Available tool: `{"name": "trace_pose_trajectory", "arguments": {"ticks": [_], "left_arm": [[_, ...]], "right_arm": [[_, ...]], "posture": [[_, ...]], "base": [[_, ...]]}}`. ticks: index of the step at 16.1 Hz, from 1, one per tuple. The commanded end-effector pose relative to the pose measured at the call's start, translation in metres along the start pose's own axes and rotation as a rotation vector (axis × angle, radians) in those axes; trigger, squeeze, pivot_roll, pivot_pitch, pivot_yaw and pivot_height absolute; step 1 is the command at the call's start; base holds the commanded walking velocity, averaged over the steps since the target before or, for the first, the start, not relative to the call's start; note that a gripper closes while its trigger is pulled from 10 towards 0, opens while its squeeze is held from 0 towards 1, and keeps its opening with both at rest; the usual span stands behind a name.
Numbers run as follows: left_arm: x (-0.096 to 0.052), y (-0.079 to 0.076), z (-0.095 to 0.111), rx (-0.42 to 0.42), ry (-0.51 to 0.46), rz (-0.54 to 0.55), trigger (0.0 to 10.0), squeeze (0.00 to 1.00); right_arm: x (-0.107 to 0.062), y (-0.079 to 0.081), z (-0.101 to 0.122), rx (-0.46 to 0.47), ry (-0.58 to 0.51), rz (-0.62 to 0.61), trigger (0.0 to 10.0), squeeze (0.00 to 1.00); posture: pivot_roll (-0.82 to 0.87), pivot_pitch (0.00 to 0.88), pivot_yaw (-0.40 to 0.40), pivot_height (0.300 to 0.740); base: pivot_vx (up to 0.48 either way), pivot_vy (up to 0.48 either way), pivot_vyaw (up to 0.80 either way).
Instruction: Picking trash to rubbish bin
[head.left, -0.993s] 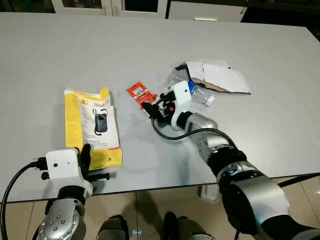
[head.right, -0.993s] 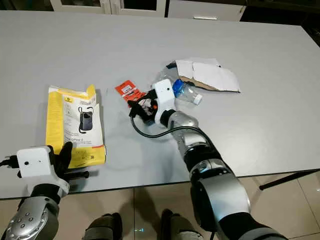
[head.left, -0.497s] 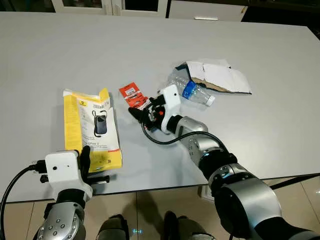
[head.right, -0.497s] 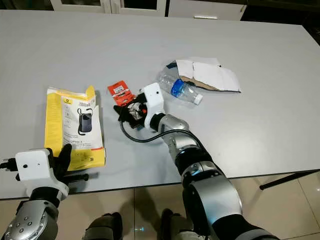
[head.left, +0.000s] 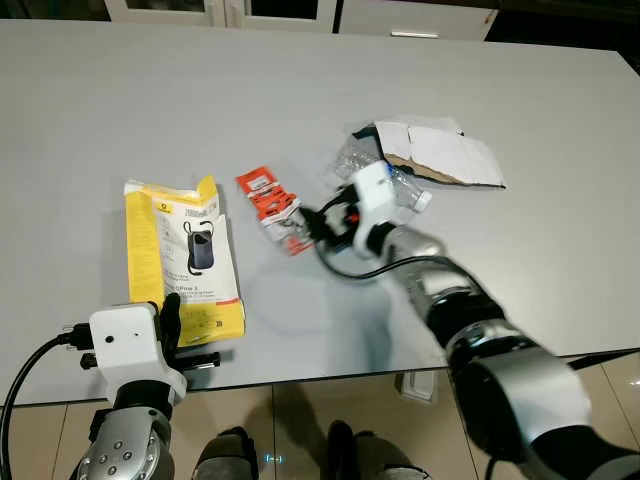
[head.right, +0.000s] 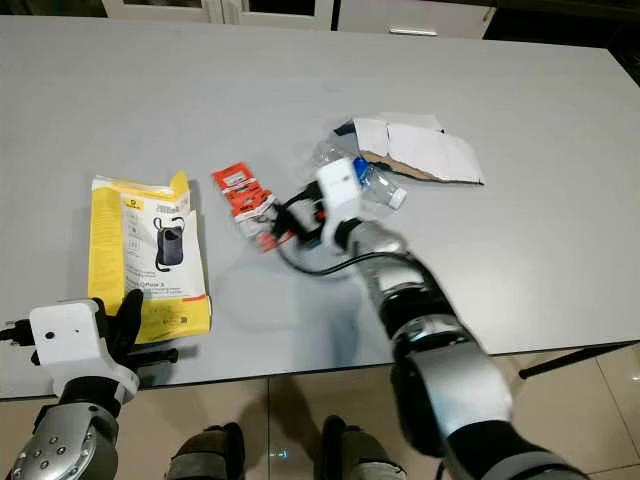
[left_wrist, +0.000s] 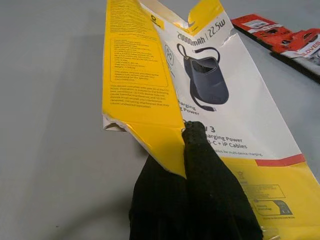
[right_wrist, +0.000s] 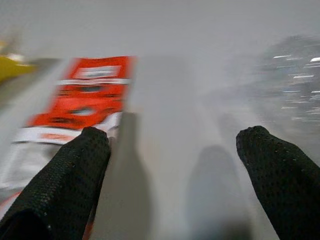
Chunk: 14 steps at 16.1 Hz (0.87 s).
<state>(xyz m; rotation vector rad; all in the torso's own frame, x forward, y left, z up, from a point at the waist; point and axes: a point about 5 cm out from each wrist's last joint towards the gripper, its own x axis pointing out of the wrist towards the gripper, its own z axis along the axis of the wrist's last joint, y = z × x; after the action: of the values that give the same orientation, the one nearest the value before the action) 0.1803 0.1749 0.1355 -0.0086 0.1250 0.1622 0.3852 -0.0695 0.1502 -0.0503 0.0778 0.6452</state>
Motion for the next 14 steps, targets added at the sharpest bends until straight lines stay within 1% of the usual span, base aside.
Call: {"name": "trace_pose_trajectory", "arguments": {"ticks": [1,3,4,5,7,10,11,12,14], "left_arm": [[-0.003,0.001,-0.018,0.014,0.106,0.016,2.0,0.00],[-0.004,0.001,-0.018,0.009,0.107,0.018,2.0,0.00],[-0.004,0.000,-0.019,0.006,0.108,0.018,2.0,0.00],[-0.004,0.000,-0.019,0.006,0.109,0.018,2.0,0.00],[-0.004,0.000,-0.019,0.004,0.110,0.018,2.0,0.00],[-0.002,0.000,-0.019,0.006,0.108,0.016,2.0,0.00],[-0.001,0.000,-0.019,0.006,0.106,0.014,2.0,0.00],[-0.001,-0.001,-0.019,0.006,0.106,0.013,2.0,0.00],[-0.001,-0.001,-0.019,0.004,0.105,0.013,2.1,0.00]], "right_arm": [[-0.002,-0.006,0.000,-0.021,0.012,-0.034,10.0,1.00],[-0.006,-0.009,-0.008,-0.020,0.047,-0.036,10.0,1.00],[-0.008,-0.007,-0.016,0.000,0.073,-0.012,10.0,1.00],[-0.009,-0.006,-0.019,0.008,0.081,0.001,10.0,1.00],[-0.010,0.003,-0.030,0.071,0.112,0.060,10.0,1.00],[-0.009,0.014,-0.039,0.165,0.133,0.113,10.0,1.00],[-0.008,0.021,-0.041,0.179,0.136,0.143,10.0,1.00],[-0.007,0.024,-0.042,0.185,0.135,0.155,10.0,1.00],[-0.003,0.035,-0.041,0.222,0.130,0.209,10.0,1.00]], "posture": [[0.16,0.261,-0.123,0.740],[0.16,0.263,-0.125,0.740],[0.16,0.263,-0.127,0.740],[0.16,0.263,-0.127,0.740],[0.16,0.261,-0.125,0.740],[0.16,0.256,-0.122,0.740],[0.16,0.256,-0.122,0.740],[0.16,0.256,-0.122,0.740],[0.17,0.253,-0.123,0.740]], "base": [[0.000,0.000,0.00],[0.000,0.000,0.00],[0.000,0.000,0.00],[0.000,0.000,0.00],[0.000,0.000,0.00],[0.000,0.000,0.00],[0.000,0.000,0.00],[0.000,0.000,0.00],[0.000,0.000,0.00]]}}
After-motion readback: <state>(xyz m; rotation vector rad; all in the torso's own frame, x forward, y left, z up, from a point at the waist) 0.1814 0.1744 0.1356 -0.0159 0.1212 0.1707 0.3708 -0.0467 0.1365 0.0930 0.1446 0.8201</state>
